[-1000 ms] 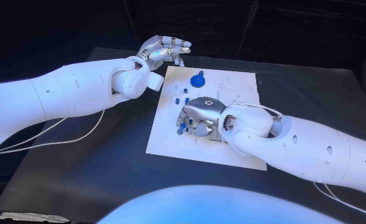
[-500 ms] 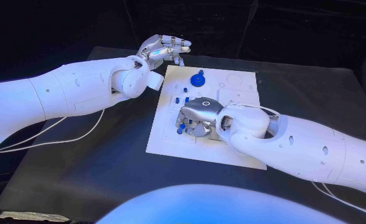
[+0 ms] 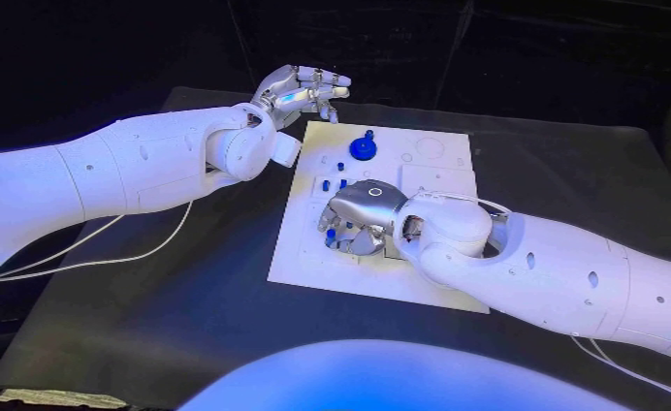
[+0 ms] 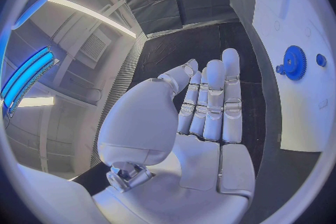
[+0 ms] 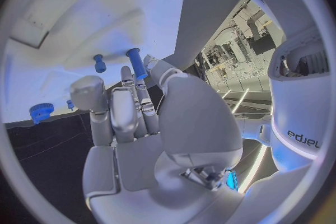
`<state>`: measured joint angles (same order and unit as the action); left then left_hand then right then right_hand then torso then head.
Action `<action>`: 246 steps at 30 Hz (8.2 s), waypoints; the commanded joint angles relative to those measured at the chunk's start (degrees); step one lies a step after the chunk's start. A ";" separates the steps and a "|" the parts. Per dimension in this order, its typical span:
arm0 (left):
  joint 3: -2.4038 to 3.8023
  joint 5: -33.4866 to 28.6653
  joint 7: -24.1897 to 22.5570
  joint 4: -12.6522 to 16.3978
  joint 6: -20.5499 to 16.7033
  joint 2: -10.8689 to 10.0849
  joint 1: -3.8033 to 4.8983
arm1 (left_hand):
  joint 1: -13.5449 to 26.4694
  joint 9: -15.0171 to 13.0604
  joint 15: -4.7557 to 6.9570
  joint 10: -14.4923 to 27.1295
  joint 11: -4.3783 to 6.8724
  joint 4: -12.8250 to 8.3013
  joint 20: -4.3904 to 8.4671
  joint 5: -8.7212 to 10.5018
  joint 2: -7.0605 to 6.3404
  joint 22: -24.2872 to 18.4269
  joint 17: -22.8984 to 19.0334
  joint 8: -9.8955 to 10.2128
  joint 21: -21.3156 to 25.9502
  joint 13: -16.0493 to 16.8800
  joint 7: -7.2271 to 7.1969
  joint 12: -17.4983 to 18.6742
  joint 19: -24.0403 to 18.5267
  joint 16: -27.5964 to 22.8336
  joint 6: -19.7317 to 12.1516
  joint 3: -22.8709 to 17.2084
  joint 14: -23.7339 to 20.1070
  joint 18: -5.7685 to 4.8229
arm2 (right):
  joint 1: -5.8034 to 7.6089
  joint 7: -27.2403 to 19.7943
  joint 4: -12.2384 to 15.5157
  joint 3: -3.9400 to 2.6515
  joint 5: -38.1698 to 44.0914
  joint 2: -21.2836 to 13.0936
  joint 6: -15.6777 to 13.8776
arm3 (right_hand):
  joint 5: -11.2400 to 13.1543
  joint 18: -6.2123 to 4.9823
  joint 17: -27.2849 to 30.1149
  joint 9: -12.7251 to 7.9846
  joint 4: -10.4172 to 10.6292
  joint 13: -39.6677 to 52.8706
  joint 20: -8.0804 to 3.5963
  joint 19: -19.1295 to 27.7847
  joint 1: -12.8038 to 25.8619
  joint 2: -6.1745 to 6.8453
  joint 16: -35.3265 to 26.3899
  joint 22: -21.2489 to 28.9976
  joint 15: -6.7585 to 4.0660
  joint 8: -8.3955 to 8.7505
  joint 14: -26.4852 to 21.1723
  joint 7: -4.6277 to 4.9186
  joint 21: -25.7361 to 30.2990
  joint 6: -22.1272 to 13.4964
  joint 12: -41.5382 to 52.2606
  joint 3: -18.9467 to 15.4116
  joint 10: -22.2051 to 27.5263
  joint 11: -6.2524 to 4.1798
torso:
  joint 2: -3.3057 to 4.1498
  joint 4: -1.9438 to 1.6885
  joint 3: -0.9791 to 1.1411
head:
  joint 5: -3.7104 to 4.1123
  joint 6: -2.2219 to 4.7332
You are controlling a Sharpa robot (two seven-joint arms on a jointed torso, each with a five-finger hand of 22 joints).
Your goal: Assemble the parts on the task board
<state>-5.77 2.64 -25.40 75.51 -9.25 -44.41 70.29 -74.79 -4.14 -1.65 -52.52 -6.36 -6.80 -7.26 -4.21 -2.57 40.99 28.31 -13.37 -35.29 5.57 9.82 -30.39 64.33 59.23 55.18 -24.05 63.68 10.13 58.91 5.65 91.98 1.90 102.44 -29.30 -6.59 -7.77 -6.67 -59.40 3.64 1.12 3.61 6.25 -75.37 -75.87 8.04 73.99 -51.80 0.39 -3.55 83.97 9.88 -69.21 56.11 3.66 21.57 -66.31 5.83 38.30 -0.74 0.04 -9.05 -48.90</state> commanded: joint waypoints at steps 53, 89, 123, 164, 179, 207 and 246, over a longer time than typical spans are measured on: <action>-0.05 -0.15 0.02 0.62 0.95 -1.53 0.07 | -0.14 -0.07 -0.03 0.67 0.00 -0.15 -0.04 -0.21 -0.20 -0.05 -0.16 -0.29 0.32 -0.13 0.24 -0.49 -0.04 0.23 0.01 0.24 -0.49 0.32 | 1.87 26.91 16.37 -0.21 -23.38 -29.83 -5.04 | -5.82 2.25 -14.11 3.78 15.61 62.10 -3.15 -6.04 7.04 -5.24 8.95 -15.27 -3.37 -15.97 3.22 -3.98 -9.20 -1.27 66.96 -31.76 -11.92 -4.60 | -0.30 0.85 -0.17 | 7.61 2.79; -0.12 -0.15 0.04 0.57 1.18 -1.69 -0.04 | -0.12 -0.09 -0.03 0.66 0.01 -0.13 -0.05 -0.21 -0.14 -0.05 -0.20 -0.38 0.33 -0.12 0.22 -0.57 -0.07 0.25 0.07 0.26 -0.53 0.32 | -0.68 30.40 13.72 -0.17 -15.78 -25.44 1.71 | -6.84 2.43 -14.90 5.22 15.26 63.67 -3.22 -6.17 5.24 -5.78 9.27 -16.44 -3.60 -19.37 3.24 -4.45 -9.80 -1.29 67.35 -32.44 -11.65 -4.96 | -0.30 0.88 -0.21 | 7.99 2.30; -0.17 -0.15 0.28 0.50 1.59 -1.39 -0.04 | -0.05 -0.09 -0.03 0.70 0.02 -0.13 -0.07 -0.22 -0.10 -0.05 -0.28 -0.49 0.36 -0.13 0.20 -0.71 -0.12 0.30 0.08 0.32 -0.60 0.33 | -0.62 28.46 18.40 -0.25 -28.58 -25.39 -11.11 | -13.31 2.75 -17.40 7.32 15.28 65.92 -3.80 -6.85 2.82 -9.40 10.35 -18.40 -4.27 -22.77 3.70 -5.42 -10.90 0.06 68.10 -33.43 -12.96 -5.81 | -0.29 0.76 -0.29 | 7.73 2.85; -0.20 -0.15 1.17 0.73 2.12 -1.48 0.00 | -0.12 -0.08 -0.02 0.90 0.01 -0.25 -0.06 -0.36 -0.15 -0.04 -0.34 -0.53 0.34 -0.18 0.21 -0.73 -0.12 0.36 0.00 0.31 -0.64 0.35 | -0.47 32.56 12.57 -0.29 -27.13 -16.72 -10.07 | 4.98 2.75 -17.80 10.74 15.60 66.21 -4.35 -6.72 13.84 -7.27 10.34 -18.53 -4.75 -23.02 3.62 -6.03 -10.87 0.42 66.07 -39.21 -13.22 -6.34 | -0.27 0.79 -0.25 | 6.85 2.35; -0.20 -0.15 1.50 0.64 2.26 -1.51 0.00 | -0.10 -0.07 -0.02 1.00 -0.01 -0.26 -0.06 -0.39 -0.14 -0.02 -0.36 -0.54 0.31 -0.21 0.23 -0.72 -0.09 0.40 -0.03 0.31 -0.63 0.35 | -0.48 28.76 14.32 -0.29 -23.79 -18.42 -9.91 | 3.09 2.79 -17.79 11.85 13.18 63.46 -3.93 -6.70 6.64 -4.24 10.02 -18.87 -4.36 -22.28 3.60 -5.55 -10.85 -0.71 62.04 -29.54 -11.63 -5.90 | -0.26 0.89 -0.15 | 6.70 2.29; -0.34 -0.15 1.36 0.50 2.35 -1.49 -0.04 | -0.14 -0.07 -0.03 1.10 -0.03 -0.30 -0.07 -0.44 -0.06 0.00 -0.40 -0.58 0.28 -0.25 0.25 -0.74 -0.06 0.45 -0.07 0.27 -0.64 0.35 | -0.43 27.41 16.44 -0.29 -26.44 -31.01 -12.01 | -4.84 2.76 -17.46 12.13 12.66 62.37 -3.64 -6.50 2.45 -8.44 9.59 -18.80 -4.03 -20.40 3.48 -4.98 -10.72 -1.63 59.83 -31.90 -11.09 -5.49 | -0.58 1.19 -0.27 | 9.13 3.25; -0.73 -0.15 1.54 0.29 2.87 -1.40 -0.26 | -0.10 -0.07 -0.05 1.11 -0.04 -0.28 -0.08 -0.44 0.00 0.01 -0.43 -0.64 0.26 -0.25 0.25 -0.80 -0.06 0.49 -0.06 0.27 -0.67 0.34 | -0.60 32.45 13.29 -0.21 -13.38 -27.76 3.64 | -5.88 2.88 -18.02 13.27 9.39 62.50 -3.80 -6.67 -3.72 -8.65 9.63 -19.49 -4.28 -19.61 3.59 -5.35 -10.93 0.24 59.06 -33.28 -11.26 -5.84 | -0.44 0.93 -0.30 | 9.74 2.32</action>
<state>-6.54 2.64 -23.69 75.71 -7.21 -45.85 69.98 -74.79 -4.14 -1.65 -51.69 -6.34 -6.95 -7.26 -4.47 -2.57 40.99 27.93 -13.81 -35.29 5.40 9.82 -30.88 64.33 59.47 55.18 -23.90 63.27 10.12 58.52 37.03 105.48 1.46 85.72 -57.21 -6.22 -13.48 -4.88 -74.92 16.98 10.70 66.12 2.13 -81.91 -79.17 -0.63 83.74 -71.26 -4.10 -23.55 83.93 4.64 -80.05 56.28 62.88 -11.75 -77.69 0.21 37.81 0.21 -0.26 0.71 -46.54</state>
